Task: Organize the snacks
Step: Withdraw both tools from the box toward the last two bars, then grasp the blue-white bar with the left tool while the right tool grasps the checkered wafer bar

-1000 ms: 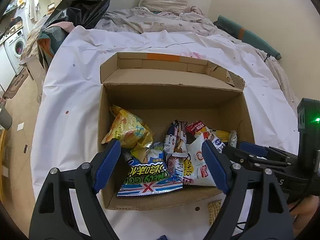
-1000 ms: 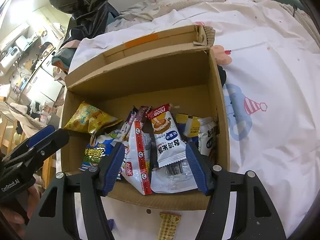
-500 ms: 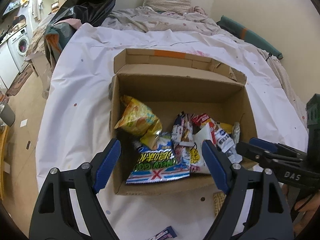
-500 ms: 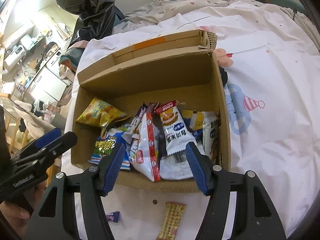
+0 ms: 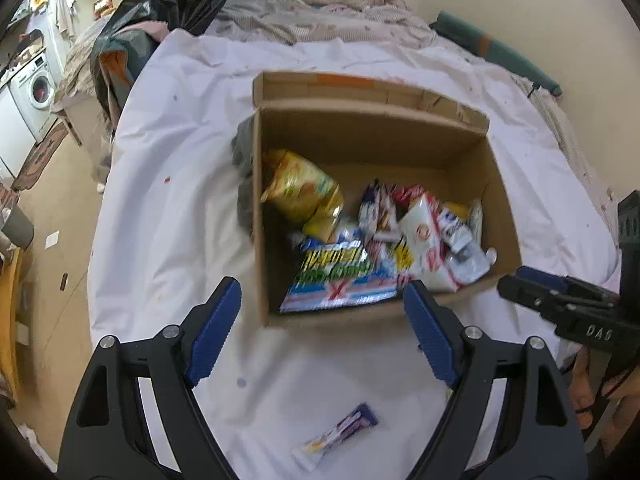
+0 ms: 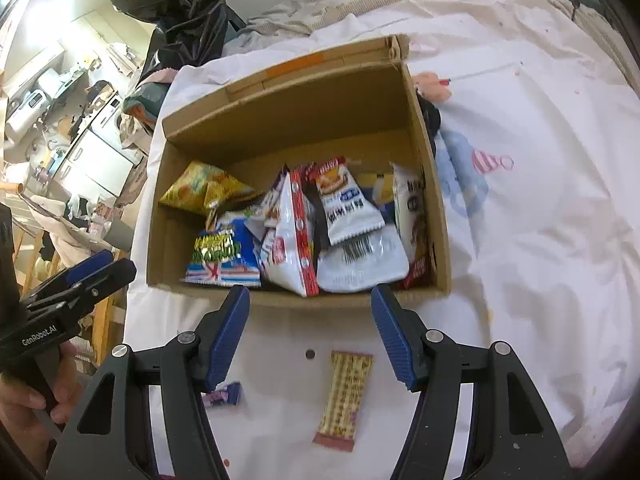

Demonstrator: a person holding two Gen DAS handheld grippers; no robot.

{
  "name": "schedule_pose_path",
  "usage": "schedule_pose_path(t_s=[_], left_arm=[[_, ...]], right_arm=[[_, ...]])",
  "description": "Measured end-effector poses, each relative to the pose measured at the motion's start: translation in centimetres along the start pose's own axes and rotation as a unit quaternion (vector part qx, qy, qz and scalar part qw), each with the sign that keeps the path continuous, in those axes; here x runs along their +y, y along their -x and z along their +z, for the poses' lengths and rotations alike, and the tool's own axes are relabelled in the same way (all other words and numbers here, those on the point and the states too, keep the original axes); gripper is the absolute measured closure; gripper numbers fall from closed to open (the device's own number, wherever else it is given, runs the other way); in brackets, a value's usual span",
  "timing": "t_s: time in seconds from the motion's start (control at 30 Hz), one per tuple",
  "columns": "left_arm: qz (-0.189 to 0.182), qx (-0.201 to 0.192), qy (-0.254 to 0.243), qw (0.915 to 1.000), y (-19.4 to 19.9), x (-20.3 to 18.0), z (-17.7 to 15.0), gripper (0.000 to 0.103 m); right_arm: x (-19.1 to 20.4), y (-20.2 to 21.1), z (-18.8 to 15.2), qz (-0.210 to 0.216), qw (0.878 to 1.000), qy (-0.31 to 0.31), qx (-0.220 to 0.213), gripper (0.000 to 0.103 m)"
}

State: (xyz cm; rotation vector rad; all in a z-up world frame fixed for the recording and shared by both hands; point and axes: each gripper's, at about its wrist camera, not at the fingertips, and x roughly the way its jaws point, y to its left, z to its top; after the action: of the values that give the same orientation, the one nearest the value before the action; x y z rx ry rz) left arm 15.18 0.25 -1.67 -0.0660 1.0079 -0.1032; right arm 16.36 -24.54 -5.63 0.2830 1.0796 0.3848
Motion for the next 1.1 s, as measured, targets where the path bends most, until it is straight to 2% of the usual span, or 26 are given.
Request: schedule_pose_path(t_s=[0.17, 0.3, 0.5, 0.67, 0.77, 0.83, 0.9, 0.93, 1.0, 1.07, 1.1], left_arm=[[0.016, 0.043, -0.012, 0.9989, -0.9, 0.1, -1.8, 0.022], [0.004, 0.075, -0.019, 0.997, -1.6, -0.1, -2.8, 0.022], [0.005, 0.14, -0.034, 0.9895, -3.8, -0.4, -4.6, 0.022], [0.001, 0.192, -0.084, 0.9779, -5.6, -2.1, -6.6, 0.022], [-0.025, 0.235, -0.129, 0.9632, -6.5, -3.9, -8.4, 0.022], [-0.017, 0.244, -0.168, 0.955, -6.8, -5.1, -9.5, 0.022], [-0.003, 0.257, -0.188, 0.9479, -7.5, -5.5, -10.5, 0.022], [0.003, 0.266, -0.191, 0.945, -7.8, -5.4, -10.8, 0.023], [0.01, 0.277, -0.197, 0.9403, -8.4, -5.6, -11.3, 0.032], [0.002, 0.286, -0.197, 0.9378, -8.6, -5.8, -11.5, 0.049], [-0.004, 0.29, -0.197, 0.9364, -8.6, -6.0, -11.8, 0.053]], right_arm=[[-0.3, -0.1, -1.3, 0.004, 1.0, -0.009, 0.02, 0.036], [-0.4, -0.9, -2.7, 0.002, 0.999, -0.011, 0.048, 0.036], [-2.1, -3.0, -4.0, 0.005, 0.993, -0.061, 0.106, 0.036], [-2.6, -5.0, -4.7, -0.015, 0.985, -0.075, 0.153, 0.036], [-2.6, -5.6, -4.8, -0.015, 0.984, -0.075, 0.163, 0.036], [-2.5, -5.7, -4.7, -0.021, 0.984, -0.069, 0.161, 0.036], [-2.4, -5.8, -4.7, -0.021, 0.984, -0.068, 0.162, 0.036], [-2.2, -6.0, -4.6, -0.022, 0.984, -0.068, 0.164, 0.036], [-2.2, -6.3, -4.7, -0.023, 0.983, -0.065, 0.169, 0.036], [-2.2, -6.7, -4.9, -0.029, 0.983, -0.058, 0.174, 0.036], [-2.1, -6.9, -5.1, -0.031, 0.982, -0.054, 0.178, 0.036]])
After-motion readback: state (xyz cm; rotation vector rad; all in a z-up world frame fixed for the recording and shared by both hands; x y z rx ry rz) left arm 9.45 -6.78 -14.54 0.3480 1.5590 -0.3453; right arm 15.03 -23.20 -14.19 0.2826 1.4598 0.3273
